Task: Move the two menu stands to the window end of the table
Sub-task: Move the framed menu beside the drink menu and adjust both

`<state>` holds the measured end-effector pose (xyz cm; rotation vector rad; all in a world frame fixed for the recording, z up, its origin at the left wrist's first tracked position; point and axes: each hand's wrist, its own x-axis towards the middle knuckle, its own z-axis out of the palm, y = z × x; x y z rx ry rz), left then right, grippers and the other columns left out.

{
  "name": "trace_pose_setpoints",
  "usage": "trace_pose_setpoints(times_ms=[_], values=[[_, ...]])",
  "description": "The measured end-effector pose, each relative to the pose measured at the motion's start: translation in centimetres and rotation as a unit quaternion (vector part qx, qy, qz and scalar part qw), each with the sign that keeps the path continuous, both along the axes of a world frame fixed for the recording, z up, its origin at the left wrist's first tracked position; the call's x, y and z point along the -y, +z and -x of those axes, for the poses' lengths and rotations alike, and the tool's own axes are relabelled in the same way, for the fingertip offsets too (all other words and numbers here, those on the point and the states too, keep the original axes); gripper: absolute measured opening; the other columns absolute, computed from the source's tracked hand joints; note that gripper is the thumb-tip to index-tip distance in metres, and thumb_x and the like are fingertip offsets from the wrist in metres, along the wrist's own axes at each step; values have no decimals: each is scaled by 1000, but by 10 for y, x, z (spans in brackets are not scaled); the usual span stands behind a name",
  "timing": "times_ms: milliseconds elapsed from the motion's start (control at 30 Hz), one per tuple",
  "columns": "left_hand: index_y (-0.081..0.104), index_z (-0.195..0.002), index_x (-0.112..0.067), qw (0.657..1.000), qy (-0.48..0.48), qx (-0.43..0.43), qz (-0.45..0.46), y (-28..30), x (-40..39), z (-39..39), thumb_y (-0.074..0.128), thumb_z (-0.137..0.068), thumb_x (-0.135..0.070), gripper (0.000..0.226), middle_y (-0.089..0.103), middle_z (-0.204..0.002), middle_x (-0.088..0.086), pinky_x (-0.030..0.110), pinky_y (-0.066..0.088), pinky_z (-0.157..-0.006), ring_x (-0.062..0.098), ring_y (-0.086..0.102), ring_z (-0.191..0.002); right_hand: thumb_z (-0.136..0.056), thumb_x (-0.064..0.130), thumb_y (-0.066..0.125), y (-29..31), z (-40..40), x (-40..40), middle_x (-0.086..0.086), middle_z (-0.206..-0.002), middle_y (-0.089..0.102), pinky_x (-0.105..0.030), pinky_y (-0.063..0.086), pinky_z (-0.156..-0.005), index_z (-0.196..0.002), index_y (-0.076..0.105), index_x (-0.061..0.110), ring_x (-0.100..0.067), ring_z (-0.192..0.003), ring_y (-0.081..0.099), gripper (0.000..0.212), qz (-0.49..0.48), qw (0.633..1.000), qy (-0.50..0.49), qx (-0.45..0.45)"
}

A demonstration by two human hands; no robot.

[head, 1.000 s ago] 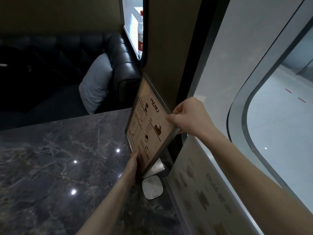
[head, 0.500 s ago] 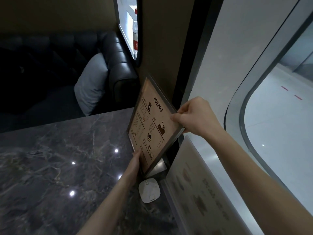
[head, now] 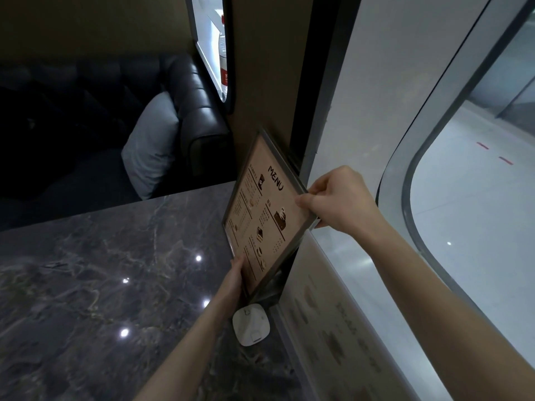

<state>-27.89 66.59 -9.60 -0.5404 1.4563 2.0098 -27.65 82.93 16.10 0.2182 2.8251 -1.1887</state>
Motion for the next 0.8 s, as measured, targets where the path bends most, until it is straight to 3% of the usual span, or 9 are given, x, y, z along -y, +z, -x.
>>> trace_pose_setpoints(times_ms=[200, 433, 500, 633, 733, 800], values=[[37, -137, -23, 1000, 10, 21, -3, 6, -4, 0, 37, -92, -55, 55, 59, -123, 12, 31, 56, -65, 29, 62, -107, -84, 20, 63, 1, 1, -2, -7, -84, 67, -30, 60, -57, -69, 60, 5, -16, -69, 67, 21, 10, 1000, -4, 4], [25, -144, -20, 998, -16, 3, 54, 13, -4, -3, 30, -96, -49, 57, 46, -138, 13, 28, 50, -65, 25, 54, -110, -83, 22, 64, -1, 2, -4, -2, -75, 64, -25, 58, -52, -63, 57, 10, -11, -62, 66, 24, 7, 1000, 0, 7], [30, -142, -15, 997, -22, -8, 73, 26, -6, -8, 28, -99, -43, 52, 50, -131, 11, 25, 47, -61, 19, 56, -99, -82, 23, 65, -2, 1, -5, 0, -72, 64, -24, 58, -51, -62, 57, 12, -11, -63, 66, 25, 11, 1000, -2, 1], [47, -124, -11, 992, -45, -35, 115, 54, -7, -23, 27, -101, -29, 36, 57, -93, 0, 13, 50, -47, 10, 55, -81, -82, 26, 66, -1, -7, -7, 7, -65, 61, -14, 52, -41, -65, 58, 13, -7, -58, 63, 22, 34, 999, 7, -14], [56, -120, -4, 979, -52, -49, 192, 65, -5, -31, 34, -99, -24, 37, 62, -99, 9, 22, 49, -66, 21, 59, -89, -84, 32, 62, 1, -17, -8, 4, -68, 64, -21, 56, -50, -75, 64, 10, -10, -59, 65, 24, 17, 999, 27, -12], [64, -103, -4, 950, -50, -94, 293, 67, -3, -37, 39, -97, -22, 32, 63, -99, 17, 27, 45, -70, 28, 60, -88, -85, 35, 59, 1, -26, -9, 0, -72, 68, -25, 57, -55, -84, 66, 7, -11, -61, 67, 29, -3, 999, 43, -2]])
